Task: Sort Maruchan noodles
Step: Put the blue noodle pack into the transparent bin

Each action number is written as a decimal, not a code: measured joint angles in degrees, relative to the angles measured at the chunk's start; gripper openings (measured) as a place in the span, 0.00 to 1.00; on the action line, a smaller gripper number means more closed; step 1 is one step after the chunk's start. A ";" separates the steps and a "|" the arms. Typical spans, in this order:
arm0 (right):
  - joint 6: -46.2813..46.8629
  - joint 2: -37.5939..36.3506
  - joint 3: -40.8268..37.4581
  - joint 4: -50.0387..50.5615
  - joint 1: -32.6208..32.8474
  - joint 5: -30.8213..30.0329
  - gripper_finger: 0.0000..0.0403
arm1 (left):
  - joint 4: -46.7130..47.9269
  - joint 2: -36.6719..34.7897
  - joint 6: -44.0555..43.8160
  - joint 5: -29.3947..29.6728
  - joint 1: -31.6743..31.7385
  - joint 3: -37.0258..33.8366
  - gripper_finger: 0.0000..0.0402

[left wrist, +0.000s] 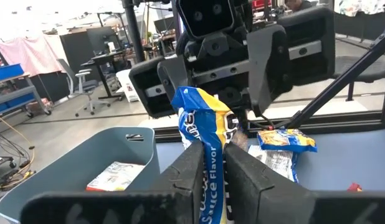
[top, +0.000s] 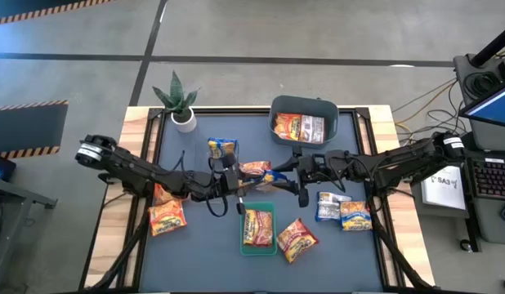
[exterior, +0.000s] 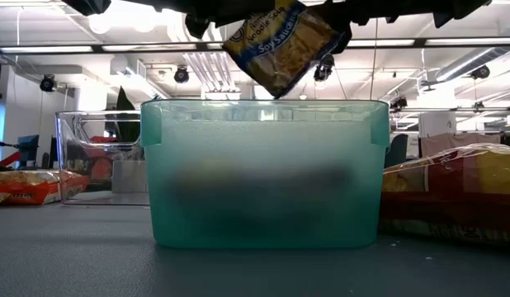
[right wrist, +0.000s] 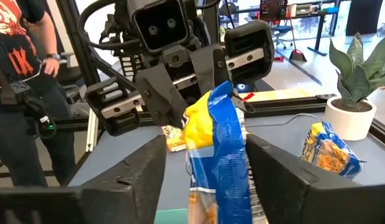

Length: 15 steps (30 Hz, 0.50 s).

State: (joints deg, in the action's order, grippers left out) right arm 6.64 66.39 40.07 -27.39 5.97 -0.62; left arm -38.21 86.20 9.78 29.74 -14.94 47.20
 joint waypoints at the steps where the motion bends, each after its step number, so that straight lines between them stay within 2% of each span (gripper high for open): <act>1: 0.28 -0.14 0.00 0.04 -0.01 0.00 0.55 | 0.40 -0.38 0.00 0.02 -0.02 0.00 0.09; 5: 1.72 -1.28 0.00 -0.02 0.01 0.00 0.62 | 5.37 -3.74 -0.67 0.35 -0.33 0.00 0.09; 8: 1.81 -2.48 0.00 0.15 0.01 -0.62 0.67 | 13.64 -7.97 -0.98 0.33 -0.33 0.04 0.09; 11: 1.94 -4.19 0.00 0.52 -0.08 -1.80 0.70 | 30.49 -13.05 -2.43 0.78 -0.32 2.76 0.09; 15: 1.94 -6.24 0.02 2.73 -0.12 -2.47 0.73 | 57.97 -17.16 -5.05 0.85 -0.33 13.24 0.09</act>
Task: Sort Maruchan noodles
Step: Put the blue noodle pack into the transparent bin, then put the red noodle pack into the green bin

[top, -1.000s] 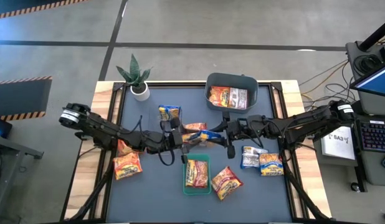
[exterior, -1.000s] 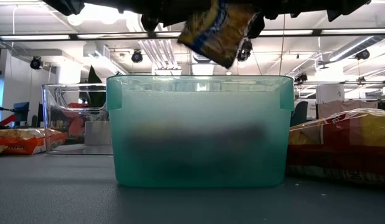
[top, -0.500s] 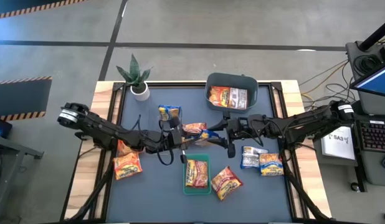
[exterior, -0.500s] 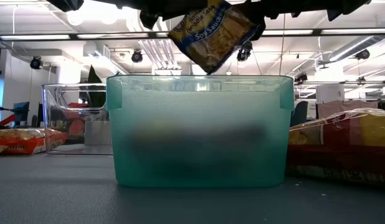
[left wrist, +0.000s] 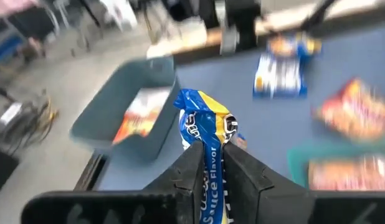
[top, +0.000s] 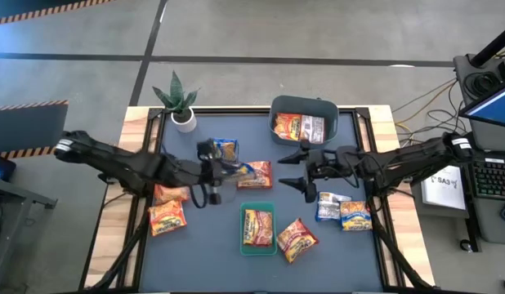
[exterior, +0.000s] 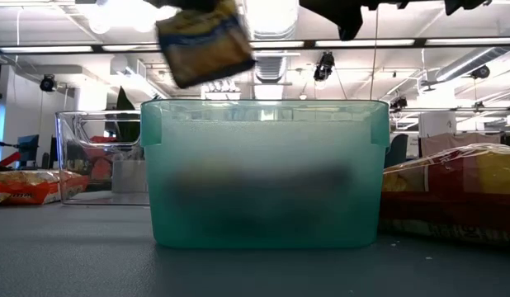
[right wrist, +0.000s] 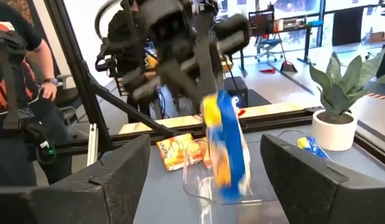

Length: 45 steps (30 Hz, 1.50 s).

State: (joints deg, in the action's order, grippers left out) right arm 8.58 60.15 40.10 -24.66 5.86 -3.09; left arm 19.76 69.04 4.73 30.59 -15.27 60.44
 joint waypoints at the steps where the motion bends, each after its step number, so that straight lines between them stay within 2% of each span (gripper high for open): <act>1: 0.01 -0.35 0.00 0.42 0.01 -0.01 0.73 | 6.62 -0.11 -0.46 0.00 0.02 3.07 0.09; 4: 0.02 -0.56 0.00 0.47 0.01 0.00 0.73 | 23.64 0.58 -1.42 -0.49 1.24 10.59 0.09; 6: 0.00 -0.35 0.00 0.66 0.01 0.00 0.72 | 28.83 1.19 -1.08 -2.05 2.77 12.96 0.09; 11: -0.17 1.51 0.00 0.72 0.01 0.00 0.72 | 29.73 2.07 3.87 -9.46 8.57 10.84 0.09; 18: -0.11 3.72 0.00 0.87 0.01 0.00 0.73 | 25.27 2.25 7.74 -12.24 17.42 2.14 0.09; 23: -0.61 3.82 0.00 1.82 0.01 0.00 0.73 | 25.20 2.25 7.76 -12.36 20.56 0.31 0.09; 28: -1.09 3.82 0.00 1.88 -0.25 0.00 0.73 | 24.75 2.12 5.25 -17.69 20.37 0.62 0.09; 31: -1.35 3.82 0.00 2.11 -0.25 -0.02 0.73 | 24.74 2.38 -0.46 -21.26 20.31 0.62 0.09; 36: -2.05 3.82 0.00 2.91 -0.25 -0.02 0.72 | 24.72 4.06 -9.23 -23.65 19.51 0.21 0.09; 40: -1.82 3.82 0.00 5.54 -0.25 -0.01 0.70 | 22.33 5.59 -14.57 -23.87 16.05 0.13 0.09; 45: 0.14 3.82 0.00 10.92 -0.25 -0.02 0.68 | 16.92 6.42 -16.68 -23.84 9.23 0.13 0.09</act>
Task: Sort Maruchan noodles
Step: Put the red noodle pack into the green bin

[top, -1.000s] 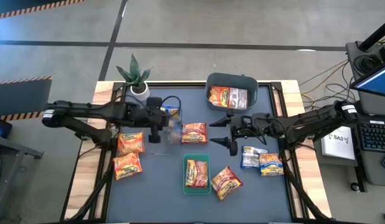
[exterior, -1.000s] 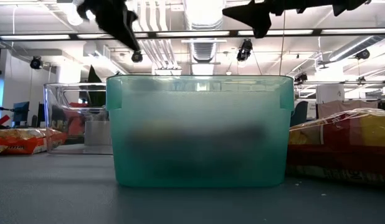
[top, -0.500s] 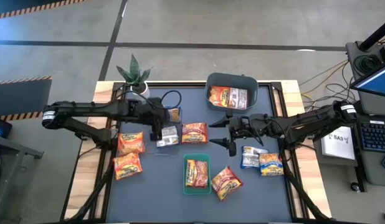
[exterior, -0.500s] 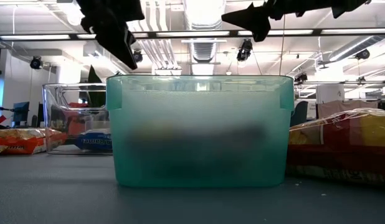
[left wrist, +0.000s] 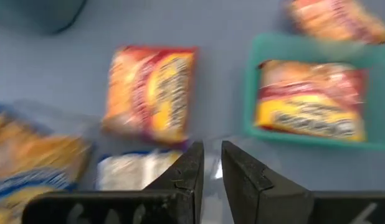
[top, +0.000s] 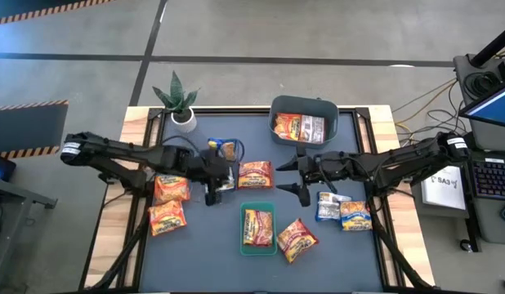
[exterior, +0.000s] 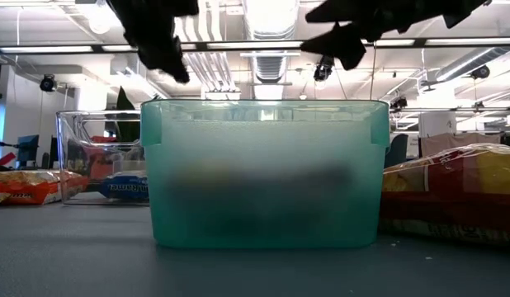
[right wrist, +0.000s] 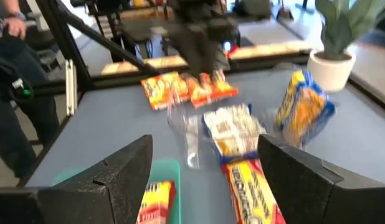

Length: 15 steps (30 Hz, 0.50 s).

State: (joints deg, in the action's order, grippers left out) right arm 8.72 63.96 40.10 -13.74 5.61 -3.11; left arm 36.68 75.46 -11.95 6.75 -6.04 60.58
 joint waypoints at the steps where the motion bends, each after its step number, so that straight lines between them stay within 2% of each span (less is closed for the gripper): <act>1: 0.84 0.00 0.00 0.89 0.00 0.00 0.68 | -1.66 0.05 -0.55 0.03 -1.42 0.00 0.09; 5: 4.26 0.00 0.00 5.13 0.00 -0.15 0.65 | -7.91 0.07 -0.80 1.33 -6.49 0.01 0.09; 11: 17.62 0.00 -0.02 10.35 -0.01 -3.39 0.63 | -11.91 0.22 -0.61 12.20 -12.39 0.02 0.09; 15: 29.20 0.00 0.09 12.53 -0.02 -0.48 0.63 | -13.63 0.70 -0.55 18.02 -13.90 0.02 0.09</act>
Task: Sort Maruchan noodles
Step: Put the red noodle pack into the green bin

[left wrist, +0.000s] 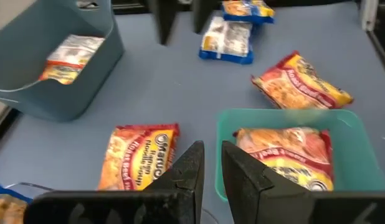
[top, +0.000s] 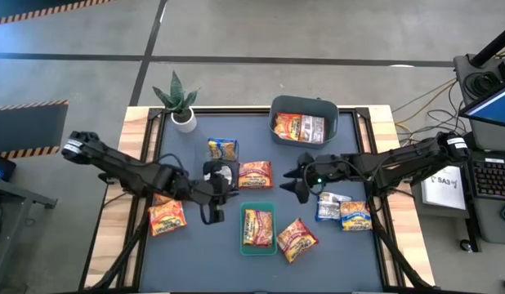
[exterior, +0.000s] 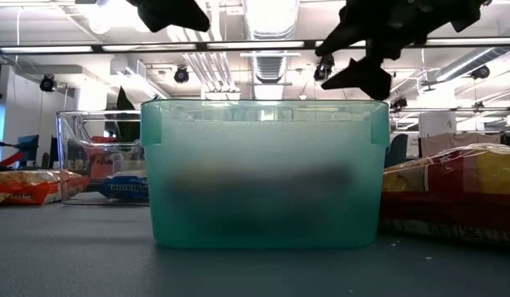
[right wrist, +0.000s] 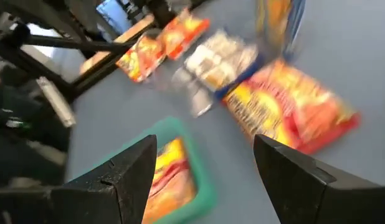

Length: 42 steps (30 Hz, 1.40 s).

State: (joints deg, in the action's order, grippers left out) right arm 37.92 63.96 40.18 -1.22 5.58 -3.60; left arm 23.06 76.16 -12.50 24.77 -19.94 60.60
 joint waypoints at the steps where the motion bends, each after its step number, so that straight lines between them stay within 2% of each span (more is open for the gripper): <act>1: 2.27 0.00 0.38 1.53 0.00 1.77 0.63 | -0.21 0.28 0.33 0.24 -0.10 0.00 0.09; 5: 9.20 0.55 2.68 7.85 0.63 5.53 0.62 | -1.21 1.70 2.05 0.33 -0.13 0.00 0.09; 11: 14.42 2.88 8.05 23.81 2.25 6.05 0.59 | -2.80 4.47 3.05 0.35 -0.13 0.00 0.09; 16: 13.92 7.95 13.52 31.74 3.21 6.19 0.57 | -4.14 5.31 3.59 0.40 -0.33 0.02 0.09; 20: 6.67 12.68 19.15 35.50 2.13 6.00 0.56 | -4.69 5.32 2.55 0.36 -0.33 0.02 0.09; 22: 2.55 14.73 21.54 34.37 1.23 5.29 0.56 | -4.04 5.29 0.35 0.11 -0.60 0.07 0.09; 25: -1.29 17.07 22.75 31.30 0.61 0.62 0.56 | -2.53 5.14 -4.81 -0.97 -1.65 0.44 0.09; 30: -2.49 19.34 17.89 21.45 -0.58 -3.89 0.56 | 0.54 5.18 -13.10 -1.90 -3.91 0.44 0.09; 36: 1.40 20.08 9.12 0.14 -1.88 -12.73 0.56 | -0.51 7.80 -15.05 1.99 -4.33 0.44 0.09; 39: 1.95 20.57 6.60 -4.94 -2.36 -14.14 0.56 | -0.81 9.40 -15.05 2.31 -4.35 0.44 0.09; 42: 1.45 21.14 5.60 -5.48 -2.45 -14.69 0.56 | -2.22 10.95 -14.92 3.10 -4.35 0.44 0.09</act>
State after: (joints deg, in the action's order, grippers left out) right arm 39.37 85.11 45.79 -6.70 3.13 -18.28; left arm 20.84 87.11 -27.43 27.87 -24.29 61.04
